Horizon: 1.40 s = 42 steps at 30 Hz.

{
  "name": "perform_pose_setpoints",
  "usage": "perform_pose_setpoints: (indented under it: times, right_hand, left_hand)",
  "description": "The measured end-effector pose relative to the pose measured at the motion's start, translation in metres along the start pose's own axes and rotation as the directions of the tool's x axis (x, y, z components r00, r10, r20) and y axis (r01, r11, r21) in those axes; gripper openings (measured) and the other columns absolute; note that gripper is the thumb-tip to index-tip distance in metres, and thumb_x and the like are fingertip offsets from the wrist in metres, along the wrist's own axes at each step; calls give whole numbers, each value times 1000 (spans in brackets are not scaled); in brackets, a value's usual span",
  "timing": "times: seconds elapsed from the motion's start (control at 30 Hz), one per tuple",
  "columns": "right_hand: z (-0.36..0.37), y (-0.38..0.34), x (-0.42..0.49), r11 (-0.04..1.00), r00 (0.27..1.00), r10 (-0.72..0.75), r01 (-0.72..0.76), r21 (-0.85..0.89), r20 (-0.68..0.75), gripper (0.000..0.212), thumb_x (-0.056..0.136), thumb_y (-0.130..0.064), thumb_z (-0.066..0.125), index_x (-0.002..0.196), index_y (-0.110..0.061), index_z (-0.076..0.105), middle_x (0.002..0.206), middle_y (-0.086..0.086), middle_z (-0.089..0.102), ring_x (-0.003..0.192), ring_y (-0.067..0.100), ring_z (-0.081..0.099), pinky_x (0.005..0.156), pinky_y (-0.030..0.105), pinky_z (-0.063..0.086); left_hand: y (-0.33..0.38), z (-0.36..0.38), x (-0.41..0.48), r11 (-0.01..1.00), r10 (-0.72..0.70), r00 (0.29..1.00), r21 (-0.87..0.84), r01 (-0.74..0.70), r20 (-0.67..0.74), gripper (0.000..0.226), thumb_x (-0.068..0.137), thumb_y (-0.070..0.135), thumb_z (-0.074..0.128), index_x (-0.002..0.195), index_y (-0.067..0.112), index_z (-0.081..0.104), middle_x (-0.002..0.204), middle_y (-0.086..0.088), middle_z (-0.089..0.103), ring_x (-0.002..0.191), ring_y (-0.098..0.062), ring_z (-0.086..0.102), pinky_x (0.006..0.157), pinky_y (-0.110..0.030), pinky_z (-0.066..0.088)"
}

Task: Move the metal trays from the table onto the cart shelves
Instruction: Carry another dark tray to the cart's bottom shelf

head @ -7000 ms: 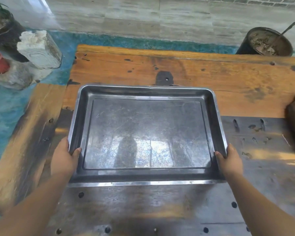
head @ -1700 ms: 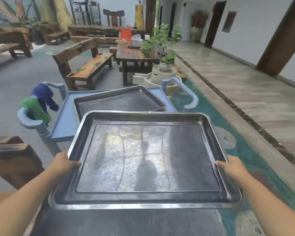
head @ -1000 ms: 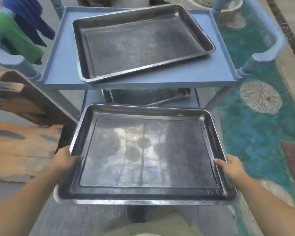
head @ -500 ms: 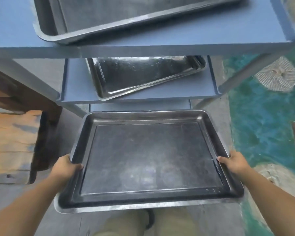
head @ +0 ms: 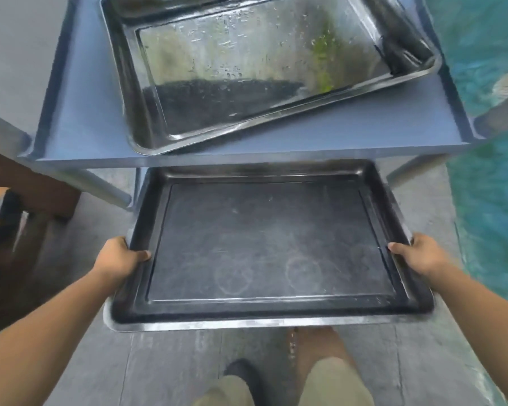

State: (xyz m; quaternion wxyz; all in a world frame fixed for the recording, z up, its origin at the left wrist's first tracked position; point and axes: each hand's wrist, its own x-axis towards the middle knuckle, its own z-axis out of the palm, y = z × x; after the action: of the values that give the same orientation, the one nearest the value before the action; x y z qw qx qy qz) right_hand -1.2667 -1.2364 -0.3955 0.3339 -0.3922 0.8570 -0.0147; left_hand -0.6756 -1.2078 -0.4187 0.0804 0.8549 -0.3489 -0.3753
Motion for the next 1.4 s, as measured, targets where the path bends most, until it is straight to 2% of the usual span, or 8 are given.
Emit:
perform_pose_setpoints:
  times: [0.2,0.47,0.6,0.77,0.9,1.1,1.27,1.4]
  right_hand:
    - [50,-32,96,986,996,-90,88,143,6,14,86,-21,74,84,-9,67,76,12,69,66,25,66,64,32,52]
    - [86,-81,215,966,976,-185,203,163,-115,29,85,-26,75,90,0,65,82,15,66,75,31,63,73,37,50]
    - [99,-94,262,960,954,-231,255,114,-190,33,85,-26,74,80,4,62,68,15,59,65,29,56,63,34,43]
    - [112,-107,303,962,935,-250,268,41,-250,42,87,-33,71,75,5,58,66,17,56,61,30,52,56,34,35]
    - [120,-111,318,963,930,-267,269,-27,-252,36,88,-35,68,86,0,60,82,19,61,81,37,60,70,35,40]
    - [130,-110,330,963,930,-269,269,-36,-250,30,88,-37,67,85,-8,61,82,13,59,84,37,60,73,35,41]
    - [133,-113,330,968,933,-249,239,-72,-260,39,89,-44,64,95,-5,69,96,15,71,86,37,63,75,34,44]
    - [130,-116,325,939,900,-336,299,-169,-277,38,90,-45,62,100,-8,68,102,15,70,95,39,62,78,38,46]
  left_hand:
    - [10,42,91,994,36,998,-98,-42,-57,18,75,9,82,87,6,68,86,-19,72,71,-27,67,76,-43,56]
    - [55,88,200,987,121,967,-78,-141,-224,30,76,16,82,67,14,53,69,-11,62,56,-20,52,55,-32,40]
    - [69,105,239,984,160,959,-39,-174,-233,23,78,20,80,93,8,67,89,-17,70,80,-30,65,74,-39,50]
    - [88,121,275,983,184,939,33,-183,-291,23,81,26,77,86,7,64,76,-10,64,61,-24,53,61,-34,37]
    - [97,128,289,986,160,940,95,-138,-301,36,82,30,77,91,-2,63,91,-21,66,85,-38,61,71,-38,42]
    - [104,139,289,978,188,929,150,-146,-320,42,86,31,73,114,0,65,116,-23,66,108,-43,59,82,-40,42]
    - [105,138,285,968,216,922,197,-159,-321,39,88,29,71,118,5,65,120,-20,66,111,-43,58,91,-43,44]
    - [108,141,278,943,285,895,269,-197,-344,35,87,28,71,114,7,65,113,-21,67,105,-44,59,81,-41,45]
